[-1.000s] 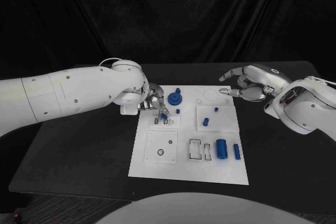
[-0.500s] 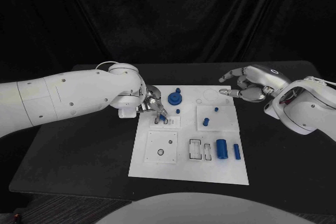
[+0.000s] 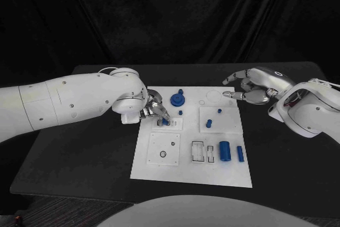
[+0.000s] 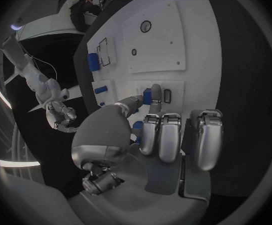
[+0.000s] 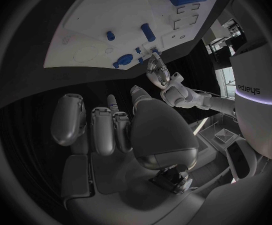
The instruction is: Assemble the parts on the task board
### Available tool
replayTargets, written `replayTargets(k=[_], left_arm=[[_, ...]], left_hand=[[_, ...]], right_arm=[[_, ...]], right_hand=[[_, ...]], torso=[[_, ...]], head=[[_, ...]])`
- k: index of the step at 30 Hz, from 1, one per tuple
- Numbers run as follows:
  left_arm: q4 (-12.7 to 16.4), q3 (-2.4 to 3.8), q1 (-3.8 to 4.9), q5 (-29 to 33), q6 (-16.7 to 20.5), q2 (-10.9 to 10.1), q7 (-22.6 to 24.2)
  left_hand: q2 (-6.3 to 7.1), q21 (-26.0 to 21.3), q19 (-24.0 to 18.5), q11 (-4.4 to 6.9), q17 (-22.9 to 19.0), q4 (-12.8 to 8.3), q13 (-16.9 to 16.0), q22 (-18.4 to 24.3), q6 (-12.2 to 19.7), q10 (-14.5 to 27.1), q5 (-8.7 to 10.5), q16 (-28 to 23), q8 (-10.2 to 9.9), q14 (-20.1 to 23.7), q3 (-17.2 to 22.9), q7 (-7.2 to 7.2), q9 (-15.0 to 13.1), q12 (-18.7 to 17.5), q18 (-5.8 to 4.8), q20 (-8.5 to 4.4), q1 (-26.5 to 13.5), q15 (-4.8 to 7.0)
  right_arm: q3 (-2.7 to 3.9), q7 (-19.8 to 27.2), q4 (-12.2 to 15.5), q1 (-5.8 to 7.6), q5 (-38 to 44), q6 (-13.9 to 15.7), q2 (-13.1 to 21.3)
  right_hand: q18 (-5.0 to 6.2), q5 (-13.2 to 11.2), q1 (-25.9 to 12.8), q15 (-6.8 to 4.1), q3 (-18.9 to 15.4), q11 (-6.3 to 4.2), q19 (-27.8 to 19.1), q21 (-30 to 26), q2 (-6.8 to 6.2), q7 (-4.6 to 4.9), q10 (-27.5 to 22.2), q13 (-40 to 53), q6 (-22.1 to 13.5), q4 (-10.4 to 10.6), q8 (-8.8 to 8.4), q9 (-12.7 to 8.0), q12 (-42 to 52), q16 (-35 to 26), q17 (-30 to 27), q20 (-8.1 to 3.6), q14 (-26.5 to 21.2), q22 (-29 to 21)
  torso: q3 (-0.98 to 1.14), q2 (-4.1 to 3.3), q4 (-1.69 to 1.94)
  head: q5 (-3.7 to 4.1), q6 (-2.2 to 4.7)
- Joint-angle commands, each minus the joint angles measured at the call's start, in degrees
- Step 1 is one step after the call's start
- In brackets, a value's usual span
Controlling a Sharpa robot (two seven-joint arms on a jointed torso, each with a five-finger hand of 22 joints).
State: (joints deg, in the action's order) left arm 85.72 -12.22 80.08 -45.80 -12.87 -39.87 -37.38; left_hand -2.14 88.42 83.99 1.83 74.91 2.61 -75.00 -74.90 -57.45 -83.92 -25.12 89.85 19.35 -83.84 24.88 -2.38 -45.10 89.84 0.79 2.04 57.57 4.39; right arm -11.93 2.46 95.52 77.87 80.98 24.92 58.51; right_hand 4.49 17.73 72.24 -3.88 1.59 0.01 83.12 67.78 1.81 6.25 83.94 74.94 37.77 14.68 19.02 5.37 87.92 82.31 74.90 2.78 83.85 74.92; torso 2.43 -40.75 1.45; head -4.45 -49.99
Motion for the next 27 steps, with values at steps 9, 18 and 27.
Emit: replayTargets(k=[9,18,27], left_arm=[[0.1,0.04,-0.64,2.2,1.8,0.2,0.8],[0.0,0.04,-0.82,1.9,3.0,0.3,2.0],[0.1,0.04,-0.87,-0.3,3.3,0.1,2.6]], left_hand=[[-0.46,-0.3,3.5,0.25,15.1,-1.6,-15.0,-12.8,-0.6,-6.1,-0.26,0.2,-0.3,-6.2,2.3,0.21,-0.1,0.2,0.03,-0.18,-0.5,0.29],[-0.60,-0.6,3.2,0.19,15.1,-1.5,-15.0,-12.4,-0.4,-6.1,-0.43,0.2,-0.7,-6.2,2.8,0.13,-0.1,0.2,0.14,-0.17,-0.7,0.25],[-0.61,-0.8,3.0,0.18,15.1,-1.5,-15.0,-12.3,-0.4,-6.1,-0.51,0.2,-0.8,-6.2,2.9,0.13,-0.2,0.2,0.20,-0.16,-0.7,0.24]], right_arm=[[0.03,-1.0,-0.1,-0.18,0.3,-0.6,0.1],[0.03,-1.0,-0.3,-0.28,0.3,-0.8,0.0],[0.03,-0.9,-0.4,-0.51,0.3,-0.9,0.0]], right_hand=[[0.11,0.5,0.6,0.39,0.0,0.37,-0.5,-0.3,0.10,-0.06,2.9,11.2,0.4,-0.1,-0.31,-0.1,-0.8,-0.3,3.1,-0.01,3.7,9.0],[0.11,0.5,0.6,0.39,0.0,0.37,-0.5,-0.3,0.12,-0.07,2.6,10.7,0.5,-0.1,-0.32,-0.1,-1.2,-0.3,3.0,-0.01,3.7,8.9],[0.12,0.5,0.6,0.39,0.0,0.37,-0.6,-0.4,0.12,-0.07,2.3,10.4,0.5,-0.1,-0.33,-0.2,-1.4,-0.4,3.0,-0.01,3.7,8.9]], torso=[[-0.04,0.10,0.05],[0.00,0.02,0.14],[-0.01,0.01,0.15]], head=[[-0.03,-0.01],[0.02,-0.01],[0.04,-0.01]])
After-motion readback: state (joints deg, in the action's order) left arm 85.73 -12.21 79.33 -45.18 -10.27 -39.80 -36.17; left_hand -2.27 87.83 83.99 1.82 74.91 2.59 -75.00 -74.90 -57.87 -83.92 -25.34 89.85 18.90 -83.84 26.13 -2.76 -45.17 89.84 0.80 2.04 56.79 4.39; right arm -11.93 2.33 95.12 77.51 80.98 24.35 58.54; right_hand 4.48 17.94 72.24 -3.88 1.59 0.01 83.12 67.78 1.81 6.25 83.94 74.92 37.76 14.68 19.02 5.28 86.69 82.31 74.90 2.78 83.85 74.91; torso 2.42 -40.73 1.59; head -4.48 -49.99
